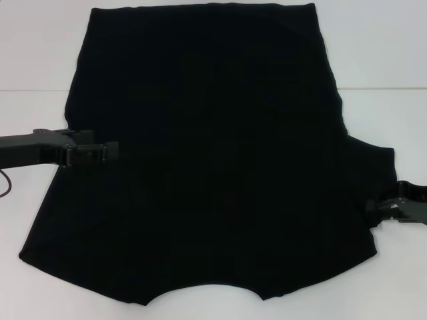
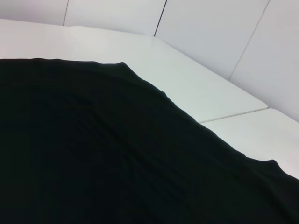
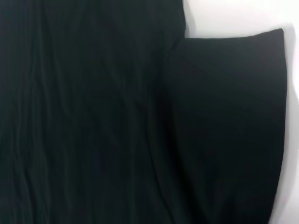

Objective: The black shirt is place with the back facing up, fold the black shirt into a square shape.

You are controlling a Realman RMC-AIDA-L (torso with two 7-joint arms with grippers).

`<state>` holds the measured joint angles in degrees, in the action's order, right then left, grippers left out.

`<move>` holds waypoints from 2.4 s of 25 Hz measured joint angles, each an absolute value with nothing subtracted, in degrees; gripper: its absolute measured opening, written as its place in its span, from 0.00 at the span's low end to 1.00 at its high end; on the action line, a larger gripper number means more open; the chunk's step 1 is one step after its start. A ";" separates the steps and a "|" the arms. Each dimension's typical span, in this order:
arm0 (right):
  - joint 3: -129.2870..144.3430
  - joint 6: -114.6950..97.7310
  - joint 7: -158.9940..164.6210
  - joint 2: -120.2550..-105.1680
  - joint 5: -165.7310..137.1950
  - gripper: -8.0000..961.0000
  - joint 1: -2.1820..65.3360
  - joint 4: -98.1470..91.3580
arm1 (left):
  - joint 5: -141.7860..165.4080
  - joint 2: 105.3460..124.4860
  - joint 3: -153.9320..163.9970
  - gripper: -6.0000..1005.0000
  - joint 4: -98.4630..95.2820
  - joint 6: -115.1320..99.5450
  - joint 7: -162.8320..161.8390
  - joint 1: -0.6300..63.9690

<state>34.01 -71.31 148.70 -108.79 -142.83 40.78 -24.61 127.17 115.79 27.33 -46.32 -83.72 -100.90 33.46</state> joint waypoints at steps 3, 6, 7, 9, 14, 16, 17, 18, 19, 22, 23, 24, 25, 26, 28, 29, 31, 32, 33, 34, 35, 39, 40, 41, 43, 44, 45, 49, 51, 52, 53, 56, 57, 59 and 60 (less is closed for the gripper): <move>34.33 -71.56 148.35 -108.78 -142.83 0.28 40.64 -24.81 | 127.18 115.87 27.33 0.79 -46.32 -83.57 -100.89 33.49; 34.88 -71.72 148.19 -108.83 -142.83 0.23 40.61 -24.94 | 127.18 115.93 27.33 0.79 -46.32 -83.56 -100.90 33.55; 35.10 -71.72 148.19 -108.83 -142.83 0.19 40.61 -24.96 | 127.18 115.96 27.33 0.79 -46.32 -83.57 -100.90 33.58; 35.37 -71.72 148.18 -108.83 -142.82 0.11 40.61 -25.05 | 127.17 116.01 27.33 0.79 -46.32 -83.57 -100.90 33.62; 35.52 -71.80 147.71 -108.50 -142.82 0.03 40.35 -25.22 | 127.18 116.13 27.33 0.79 -46.32 -83.57 -100.90 33.65; 35.37 -71.85 147.64 -108.19 -142.81 0.03 39.86 -26.01 | 127.18 116.17 27.33 0.79 -46.32 -83.58 -100.92 33.66; 35.17 -71.90 147.68 -108.04 -142.77 0.02 39.53 -26.56 | 127.18 116.19 27.34 0.79 -46.31 -83.59 -100.94 33.66; 34.76 -71.97 147.77 -107.87 -142.72 0.02 39.08 -27.37 | 127.18 116.19 27.32 0.79 -46.32 -83.60 -100.95 33.66; 34.14 -72.17 147.82 -107.72 -142.64 0.02 38.64 -28.20 | 127.18 116.20 27.34 0.79 -46.31 -83.62 -100.96 33.67; 31.01 -72.76 147.50 -107.33 -142.48 0.01 37.59 -30.17 | 126.90 116.20 27.34 0.79 -46.32 -83.74 -101.00 33.66; 29.64 -73.05 147.22 -107.17 -142.45 0.01 37.33 -30.68 | 126.14 116.19 27.33 0.79 -46.33 -83.85 -101.03 33.65; 28.56 -73.38 146.92 -107.03 -142.41 0.01 37.21 -30.84 | 125.30 116.20 27.33 0.79 -46.35 -83.95 -101.05 33.57; 27.46 -73.69 146.67 -106.84 -142.37 0.01 37.11 -30.96 | 124.57 116.22 27.33 0.79 -46.35 -84.00 -101.05 33.49; 26.67 -73.84 146.48 -106.68 -142.34 0.02 37.08 -30.96 | 123.89 116.24 27.33 0.79 -46.35 -84.00 -101.06 33.41; 26.11 -73.93 146.40 -106.39 -142.32 0.02 37.08 -30.96 | 122.61 116.26 27.33 0.79 -46.37 -83.94 -101.07 33.28; 26.05 -73.93 146.39 -106.26 -142.32 0.02 37.14 -30.96 | 122.20 116.27 27.33 0.79 -46.37 -83.92 -101.07 33.24; 26.03 -73.89 146.39 -105.99 -142.31 0.02 37.35 -30.99 | 121.42 116.25 27.33 0.79 -46.39 -83.89 -101.07 33.20; 26.02 -73.87 146.42 -105.83 -142.30 0.02 37.45 -31.00 | 121.21 116.23 27.33 0.79 -46.40 -83.88 -101.08 33.18; 26.00 -73.81 146.49 -105.59 -142.30 0.02 37.56 -31.05 | 121.03 116.22 27.33 0.79 -46.41 -83.86 -101.08 33.18; 25.95 -73.83 146.60 -105.37 -142.28 0.02 37.65 -31.14 | 120.88 116.21 27.33 0.79 -46.41 -83.81 -101.08 33.17; 25.83 -74.00 146.74 -105.18 -142.21 0.02 37.69 -31.24 | 120.73 116.21 27.33 0.79 -46.41 -83.76 -101.08 33.17; 25.40 -74.55 146.92 -104.77 -141.31 0.03 37.88 -31.85 | 120.32 116.19 27.33 0.78 -46.41 -83.64 -101.08 33.14; 25.39 -74.60 146.92 -104.74 -141.09 0.03 38.01 -31.87 | 120.27 116.19 27.33 0.78 -46.41 -83.60 -101.08 33.14; 25.40 -74.67 146.90 -104.73 -140.91 0.03 38.20 -31.88 | 120.27 116.19 27.33 0.78 -46.41 -83.60 -101.08 33.14; 25.48 -74.76 146.81 -104.79 -140.76 0.03 38.69 -31.89 | 120.25 116.19 27.33 0.78 -46.41 -83.58 -101.08 33.13; 25.57 -74.80 146.75 -104.92 -140.72 0.03 39.03 -31.89 | 120.24 116.19 27.33 0.78 -46.41 -83.58 -101.08 33.13; 25.66 -74.81 146.67 -105.09 -140.66 0.03 39.44 -31.90 | 120.22 116.19 27.34 0.78 -46.41 -83.58 -101.08 33.13; 26.29 -74.90 145.67 -105.96 -140.55 0.03 41.34 -31.89 | 119.84 116.23 27.33 0.77 -46.41 -83.59 -101.08 33.24; 27.39 -74.81 145.15 -106.34 -140.62 0.04 42.30 -31.82 | 119.65 116.24 27.32 0.77 -46.41 -83.66 -101.08 33.28; 28.28 -74.52 145.04 -106.54 -140.69 0.04 42.78 -31.82 | 119.63 116.25 27.33 0.77 -46.40 -83.71 -101.08 33.28; 29.31 -73.98 145.03 -106.67 -140.75 0.04 43.22 -31.83 | 119.62 116.25 27.34 0.77 -46.40 -83.75 -101.08 33.28; 32.68 -72.53 144.84 -107.12 -140.80 0.04 44.45 -31.91 | 119.53 116.27 27.33 0.77 -46.40 -83.88 -101.08 33.24; 33.83 -72.11 144.51 -107.24 -140.82 0.04 44.81 -31.93 | 119.53 116.27 27.33 0.77 -46.40 -83.88 -101.08 33.24; 35.81 -71.78 142.92 -107.48 -140.83 0.04 45.50 -31.94 | 119.49 116.28 27.33 0.76 -46.40 -83.91 -101.08 33.19; 36.60 -71.79 141.94 -107.62 -140.83 0.04 45.84 -31.94 | 119.22 116.28 27.33 0.76 -46.40 -83.91 -101.08 33.04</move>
